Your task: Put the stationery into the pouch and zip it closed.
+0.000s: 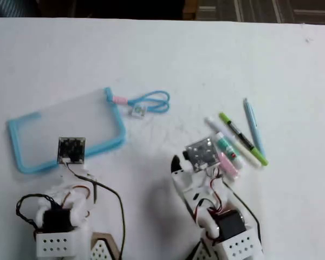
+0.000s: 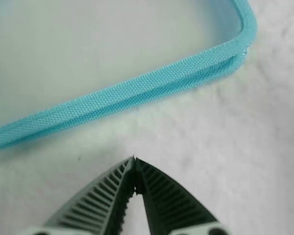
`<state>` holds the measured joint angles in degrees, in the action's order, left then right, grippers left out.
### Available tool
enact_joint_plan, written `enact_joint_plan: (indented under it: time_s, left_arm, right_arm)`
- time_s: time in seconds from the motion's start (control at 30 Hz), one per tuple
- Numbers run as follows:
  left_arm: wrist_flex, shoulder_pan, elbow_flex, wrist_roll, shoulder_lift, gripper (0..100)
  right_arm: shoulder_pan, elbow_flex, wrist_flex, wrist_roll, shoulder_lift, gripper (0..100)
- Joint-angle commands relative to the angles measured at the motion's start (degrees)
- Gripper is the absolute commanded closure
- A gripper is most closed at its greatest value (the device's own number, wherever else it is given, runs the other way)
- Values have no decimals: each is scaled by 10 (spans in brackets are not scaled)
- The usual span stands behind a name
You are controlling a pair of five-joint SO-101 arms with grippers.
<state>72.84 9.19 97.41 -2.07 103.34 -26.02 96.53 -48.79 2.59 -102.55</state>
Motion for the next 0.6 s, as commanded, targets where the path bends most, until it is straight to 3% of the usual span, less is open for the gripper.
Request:
enact_joint_plan:
  time_s: [0.0, 0.37, 0.57]
  left_arm:
    - [2, -5, -4, 1, -1, 976]
    - [2, -5, -4, 1, -1, 976]
    - [2, -5, -4, 1, -1, 976]
  right_arm:
    - [-4, -12, 28, 8, -4, 914]
    - [0, -212, 33, 7, 7, 915]
    - [-3, -389, 33, 7, 166, 915]
